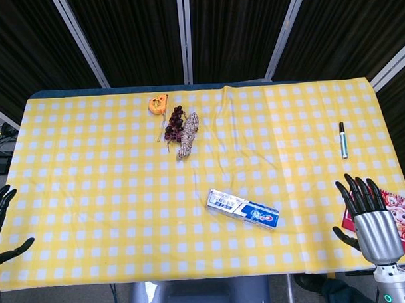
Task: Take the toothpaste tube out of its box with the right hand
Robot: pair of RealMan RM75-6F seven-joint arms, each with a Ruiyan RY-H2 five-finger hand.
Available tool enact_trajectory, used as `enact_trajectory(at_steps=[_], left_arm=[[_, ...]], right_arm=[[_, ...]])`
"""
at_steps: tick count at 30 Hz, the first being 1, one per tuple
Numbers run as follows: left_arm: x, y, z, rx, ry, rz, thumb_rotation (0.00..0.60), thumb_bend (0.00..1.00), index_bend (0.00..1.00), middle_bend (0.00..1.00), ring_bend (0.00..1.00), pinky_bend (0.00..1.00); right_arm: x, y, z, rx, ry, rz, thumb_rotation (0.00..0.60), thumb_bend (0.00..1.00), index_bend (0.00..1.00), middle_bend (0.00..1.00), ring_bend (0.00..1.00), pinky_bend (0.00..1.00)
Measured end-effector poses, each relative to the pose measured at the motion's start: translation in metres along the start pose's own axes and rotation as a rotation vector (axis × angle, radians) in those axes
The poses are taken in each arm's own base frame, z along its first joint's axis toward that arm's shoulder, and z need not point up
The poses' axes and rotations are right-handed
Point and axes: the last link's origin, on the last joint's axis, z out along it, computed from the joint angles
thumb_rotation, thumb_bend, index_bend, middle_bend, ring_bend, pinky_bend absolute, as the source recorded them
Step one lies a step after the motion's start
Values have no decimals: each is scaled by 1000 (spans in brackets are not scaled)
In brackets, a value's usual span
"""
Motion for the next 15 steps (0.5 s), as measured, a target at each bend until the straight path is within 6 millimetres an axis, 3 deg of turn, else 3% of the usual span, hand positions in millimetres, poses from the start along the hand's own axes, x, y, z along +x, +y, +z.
enact_trajectory(at_steps=[6,11,15], left_arm=[[-2,1,0,1,-7,8,600,0,0,0,0,0],[-4,0,5,14,-16,8,600,0,0,0,0,0],[-7,-2,12,30,-28,11,600,0,0,0,0,0]], right_arm=[[-7,-2,4,8,-41,12,600,0,0,0,0,0],[-21,-12,22,65,-149,37,600,0,0,0,0,9],[-36,-28,42,144,-267,46,600,0,0,0,0,123]])
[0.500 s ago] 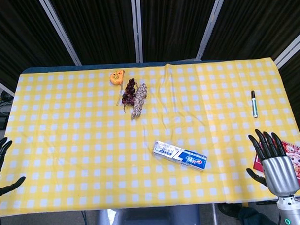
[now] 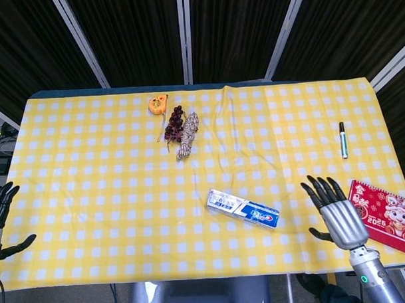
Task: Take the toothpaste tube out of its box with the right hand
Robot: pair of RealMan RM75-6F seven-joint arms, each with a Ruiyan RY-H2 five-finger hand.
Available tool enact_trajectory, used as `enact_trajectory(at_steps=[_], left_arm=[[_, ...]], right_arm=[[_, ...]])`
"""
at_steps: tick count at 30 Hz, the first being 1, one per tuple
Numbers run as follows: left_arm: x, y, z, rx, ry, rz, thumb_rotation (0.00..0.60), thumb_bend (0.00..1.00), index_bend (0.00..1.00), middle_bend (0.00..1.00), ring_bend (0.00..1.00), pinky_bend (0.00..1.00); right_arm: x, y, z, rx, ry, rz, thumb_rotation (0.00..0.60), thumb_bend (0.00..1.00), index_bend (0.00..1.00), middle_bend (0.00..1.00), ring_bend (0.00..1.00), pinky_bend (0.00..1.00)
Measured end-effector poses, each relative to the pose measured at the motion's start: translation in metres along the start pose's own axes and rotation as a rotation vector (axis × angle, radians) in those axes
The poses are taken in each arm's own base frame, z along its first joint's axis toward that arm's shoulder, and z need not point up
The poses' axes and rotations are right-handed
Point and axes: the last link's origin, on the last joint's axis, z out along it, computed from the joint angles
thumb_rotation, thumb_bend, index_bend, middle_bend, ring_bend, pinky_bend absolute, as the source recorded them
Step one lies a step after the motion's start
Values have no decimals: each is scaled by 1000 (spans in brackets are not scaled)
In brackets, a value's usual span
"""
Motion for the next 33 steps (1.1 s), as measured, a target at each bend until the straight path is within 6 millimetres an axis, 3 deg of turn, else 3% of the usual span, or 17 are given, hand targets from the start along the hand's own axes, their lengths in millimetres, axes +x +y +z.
enact_trajectory(at_steps=[8,14,22,26,33], left_arm=[[-6,-3,9,27,-24,12,600,0,0,0,0,0],[-10,-7,13,47,-35,21,600,0,0,0,0,0],[-11,-7,14,48,-39,23,600,0,0,0,0,0],[-11,-7,13,47,-41,22,600,0,0,0,0,0],[-11,-8,14,50,-41,21,600,0,0,0,0,0]], right_arm=[[-20,-41,60,154,-218,13,600,0,0,28,16,226],[-33,-76,92,200,-254,40,600,0,0,42,52,262],[-54,-96,112,139,-274,42,600,0,0,71,97,294],[-61,-104,120,123,-264,10,600,0,18,112,145,370],[-70,-107,127,105,-230,-22,600,25,210,347,380,544]])
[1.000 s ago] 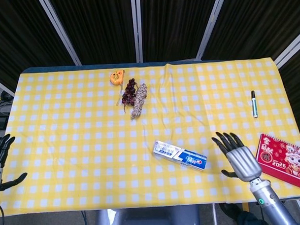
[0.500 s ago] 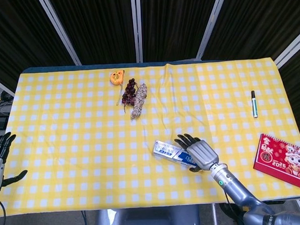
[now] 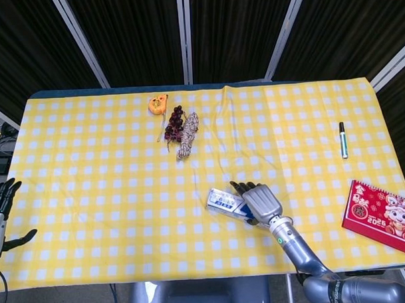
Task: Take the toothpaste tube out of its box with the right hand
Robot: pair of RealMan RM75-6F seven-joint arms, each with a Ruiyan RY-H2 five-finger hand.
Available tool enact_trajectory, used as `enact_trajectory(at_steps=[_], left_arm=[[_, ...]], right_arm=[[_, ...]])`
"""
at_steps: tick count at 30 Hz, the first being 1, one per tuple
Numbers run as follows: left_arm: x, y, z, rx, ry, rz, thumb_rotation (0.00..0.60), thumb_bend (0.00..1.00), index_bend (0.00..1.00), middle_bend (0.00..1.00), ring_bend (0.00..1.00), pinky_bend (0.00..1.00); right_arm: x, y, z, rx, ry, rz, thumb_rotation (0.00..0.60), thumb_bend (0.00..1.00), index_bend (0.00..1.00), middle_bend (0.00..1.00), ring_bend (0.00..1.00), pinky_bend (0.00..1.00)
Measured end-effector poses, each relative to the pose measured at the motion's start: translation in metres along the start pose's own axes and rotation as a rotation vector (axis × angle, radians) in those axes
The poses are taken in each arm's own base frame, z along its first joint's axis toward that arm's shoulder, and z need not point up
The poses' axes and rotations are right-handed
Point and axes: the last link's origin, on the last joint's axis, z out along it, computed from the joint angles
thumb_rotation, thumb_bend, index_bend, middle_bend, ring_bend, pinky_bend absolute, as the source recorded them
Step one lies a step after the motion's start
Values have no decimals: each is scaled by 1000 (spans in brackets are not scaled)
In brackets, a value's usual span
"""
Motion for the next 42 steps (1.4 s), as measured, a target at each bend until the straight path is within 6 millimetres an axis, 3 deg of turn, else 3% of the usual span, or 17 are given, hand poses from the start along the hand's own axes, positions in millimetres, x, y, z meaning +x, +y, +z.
enact_trajectory(at_steps=[3,8,16,22,28,35,42], left_arm=[[0,0,0,0,-1,0,600,0,0,0,0,0],[-1,1,0,-2,-5,3,600,0,0,0,0,0],[-1,1,0,0,-7,2,600,0,0,0,0,0],[0,1,0,-3,-2,-1,600,0,0,0,0,0],[1,2,-2,-8,3,-5,600,0,0,0,0,0],[3,3,-4,-12,8,-10,600,0,0,0,0,0],[3,3,-5,-16,10,-11,600,0,0,0,0,0]], right_arm=[[-1,-2,0,4,10,10,600,113,308,434,467,605],[-2,-4,-1,14,26,22,600,193,347,475,506,626],[7,-4,-6,45,76,29,600,239,361,481,508,626],[27,0,-15,87,161,-45,600,243,363,482,508,626],[58,8,-26,142,299,-282,600,243,363,482,508,626],[101,20,-41,180,467,-702,600,244,362,472,508,626],[130,25,-50,219,583,-1146,600,260,359,459,508,625]])
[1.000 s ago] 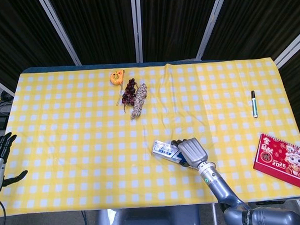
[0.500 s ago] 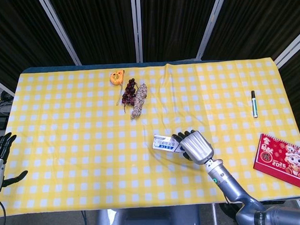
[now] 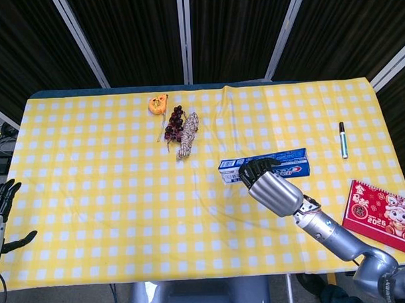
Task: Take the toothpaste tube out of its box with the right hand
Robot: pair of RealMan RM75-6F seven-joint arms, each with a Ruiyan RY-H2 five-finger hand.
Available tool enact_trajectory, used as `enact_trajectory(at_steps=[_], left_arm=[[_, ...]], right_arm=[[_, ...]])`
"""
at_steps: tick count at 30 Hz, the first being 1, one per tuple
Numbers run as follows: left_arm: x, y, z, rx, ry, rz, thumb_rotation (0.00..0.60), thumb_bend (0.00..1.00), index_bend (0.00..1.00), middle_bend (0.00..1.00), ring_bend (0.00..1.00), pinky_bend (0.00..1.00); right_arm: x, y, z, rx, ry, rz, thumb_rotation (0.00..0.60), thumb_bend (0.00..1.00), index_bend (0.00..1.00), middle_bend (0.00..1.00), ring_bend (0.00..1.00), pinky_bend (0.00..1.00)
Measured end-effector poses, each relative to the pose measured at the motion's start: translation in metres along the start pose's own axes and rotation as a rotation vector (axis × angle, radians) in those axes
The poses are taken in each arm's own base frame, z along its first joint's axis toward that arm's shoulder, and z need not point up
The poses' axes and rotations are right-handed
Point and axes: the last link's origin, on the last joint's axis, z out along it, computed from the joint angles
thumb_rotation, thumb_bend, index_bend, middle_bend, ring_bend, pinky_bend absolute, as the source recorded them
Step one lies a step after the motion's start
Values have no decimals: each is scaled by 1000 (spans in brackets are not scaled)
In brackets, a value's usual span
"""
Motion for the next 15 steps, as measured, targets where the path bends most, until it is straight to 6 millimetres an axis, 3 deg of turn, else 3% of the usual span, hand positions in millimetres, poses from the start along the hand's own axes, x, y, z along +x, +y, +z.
enact_trajectory(at_steps=[5,15], left_arm=[[-1,0,0,1,-5,5,600,0,0,0,0,0],[-3,1,1,1,-10,9,600,0,0,0,0,0]], right_arm=[[2,19,1,97,33,-253,600,268,346,446,507,603],[0,39,20,244,-8,-494,600,293,346,449,507,598]])
